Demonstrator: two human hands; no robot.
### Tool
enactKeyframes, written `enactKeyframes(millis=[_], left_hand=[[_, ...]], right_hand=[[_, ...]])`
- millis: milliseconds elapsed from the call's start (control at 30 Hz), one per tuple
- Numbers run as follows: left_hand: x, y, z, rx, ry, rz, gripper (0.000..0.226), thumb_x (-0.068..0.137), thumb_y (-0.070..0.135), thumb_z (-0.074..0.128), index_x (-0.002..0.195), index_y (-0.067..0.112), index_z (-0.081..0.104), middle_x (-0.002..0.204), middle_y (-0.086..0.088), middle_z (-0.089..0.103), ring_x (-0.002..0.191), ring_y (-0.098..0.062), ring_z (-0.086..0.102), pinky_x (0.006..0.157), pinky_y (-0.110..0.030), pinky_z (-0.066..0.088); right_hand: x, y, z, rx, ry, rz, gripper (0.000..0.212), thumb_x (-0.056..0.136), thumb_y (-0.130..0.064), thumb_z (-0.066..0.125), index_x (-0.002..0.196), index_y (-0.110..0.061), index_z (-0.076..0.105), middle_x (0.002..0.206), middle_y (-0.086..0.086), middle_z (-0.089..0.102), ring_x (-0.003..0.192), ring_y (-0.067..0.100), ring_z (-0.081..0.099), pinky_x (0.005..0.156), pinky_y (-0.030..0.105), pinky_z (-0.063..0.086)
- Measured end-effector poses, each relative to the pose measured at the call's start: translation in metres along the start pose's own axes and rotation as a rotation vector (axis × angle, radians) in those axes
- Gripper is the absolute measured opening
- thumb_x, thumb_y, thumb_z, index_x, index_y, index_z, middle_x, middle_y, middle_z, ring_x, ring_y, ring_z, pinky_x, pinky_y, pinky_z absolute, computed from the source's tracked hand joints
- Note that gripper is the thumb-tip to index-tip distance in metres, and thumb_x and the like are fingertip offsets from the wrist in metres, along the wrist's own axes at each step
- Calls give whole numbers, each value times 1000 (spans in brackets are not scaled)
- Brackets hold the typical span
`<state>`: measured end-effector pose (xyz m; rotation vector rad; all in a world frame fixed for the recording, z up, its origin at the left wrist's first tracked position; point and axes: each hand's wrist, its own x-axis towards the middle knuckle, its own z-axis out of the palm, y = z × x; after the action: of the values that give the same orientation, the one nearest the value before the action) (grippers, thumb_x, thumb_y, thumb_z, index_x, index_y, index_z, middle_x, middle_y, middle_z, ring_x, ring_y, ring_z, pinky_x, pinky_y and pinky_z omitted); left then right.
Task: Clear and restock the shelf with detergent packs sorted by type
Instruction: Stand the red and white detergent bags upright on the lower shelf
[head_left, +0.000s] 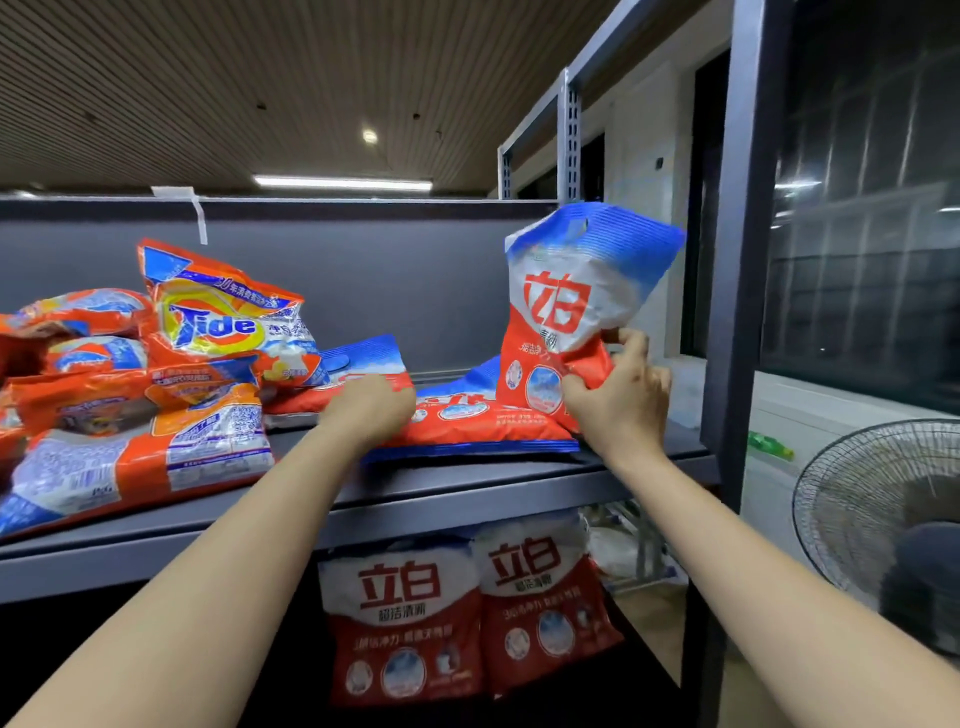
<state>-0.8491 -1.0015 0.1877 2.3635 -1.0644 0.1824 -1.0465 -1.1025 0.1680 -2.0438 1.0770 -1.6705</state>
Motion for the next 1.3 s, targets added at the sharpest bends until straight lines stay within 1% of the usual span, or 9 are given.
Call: enactKeyframes(millis=[167, 300, 367, 467, 567, 667, 833, 1100, 1300], left_hand=[[15, 1, 5, -221, -101, -172, 50, 99, 31, 45, 136, -1, 43, 143, -19, 43, 129, -31, 42, 105, -32, 33], [27, 0, -1, -516, -207, -338, 46, 98, 32, 48, 135, 5, 42, 79, -4, 46, 63, -15, 44, 54, -21, 38], [33, -3, 1, -638, -261, -386, 45, 96, 28, 52, 135, 8, 42, 76, -4, 47, 60, -14, 46, 53, -21, 41], [40, -3, 8, -806, -281, -430, 25, 93, 20, 58, 115, 7, 58, 101, -10, 68, 82, -21, 67, 75, -30, 54], [31, 5, 7, -835, -299, -378, 19, 95, 16, 52, 79, 8, 56, 64, -7, 70, 45, -17, 61, 51, -25, 49], [20, 13, 3, -877, -268, -355, 16, 95, 11, 50, 81, 4, 56, 70, -8, 70, 53, -21, 64, 53, -23, 52], [2, 15, 2, -867, 8, -269, 35, 95, 9, 44, 127, -2, 53, 126, -15, 58, 115, -35, 56, 95, -37, 47], [-87, 28, 1, -730, 686, -100, 33, 99, 21, 39, 118, 3, 58, 118, -17, 62, 109, -33, 52, 88, -34, 36], [-152, 17, 9, -720, 951, 100, 25, 97, 22, 47, 108, 1, 56, 108, -15, 66, 100, -31, 56, 77, -28, 35]], right_hand=[[1, 15, 1, 142, 14, 163, 64, 74, -51, 71, 118, -13, 42, 112, 10, 62, 105, 34, 55, 91, 45, 45], [-1, 20, -1, 229, 3, 121, 63, 69, -59, 73, 111, -24, 42, 108, 3, 65, 97, 24, 64, 80, 44, 54], [4, 21, -3, 220, -69, 58, 54, 72, -52, 75, 108, -27, 45, 108, 0, 65, 95, 18, 63, 80, 42, 55], [12, 19, -8, 247, -163, 35, 40, 77, -33, 76, 103, -26, 46, 110, -3, 59, 100, 14, 59, 79, 34, 54], [18, 16, -12, 430, -176, 187, 48, 77, -16, 76, 111, -19, 42, 110, -1, 60, 99, 17, 62, 78, 34, 55], [21, 9, -17, 526, -148, 343, 58, 75, -24, 80, 111, -19, 35, 112, 3, 60, 94, 20, 66, 81, 43, 57], [16, 0, -21, 470, -52, 279, 31, 84, -30, 69, 109, -20, 54, 104, -1, 67, 91, 20, 67, 84, 46, 56], [-24, -13, -66, 534, 259, 114, 33, 96, -21, 54, 127, -14, 49, 99, -23, 53, 81, -16, 50, 68, -6, 31], [-46, -10, -112, 503, 424, 90, 42, 92, -17, 55, 132, -6, 46, 97, -16, 52, 89, -7, 49, 64, -6, 29]])
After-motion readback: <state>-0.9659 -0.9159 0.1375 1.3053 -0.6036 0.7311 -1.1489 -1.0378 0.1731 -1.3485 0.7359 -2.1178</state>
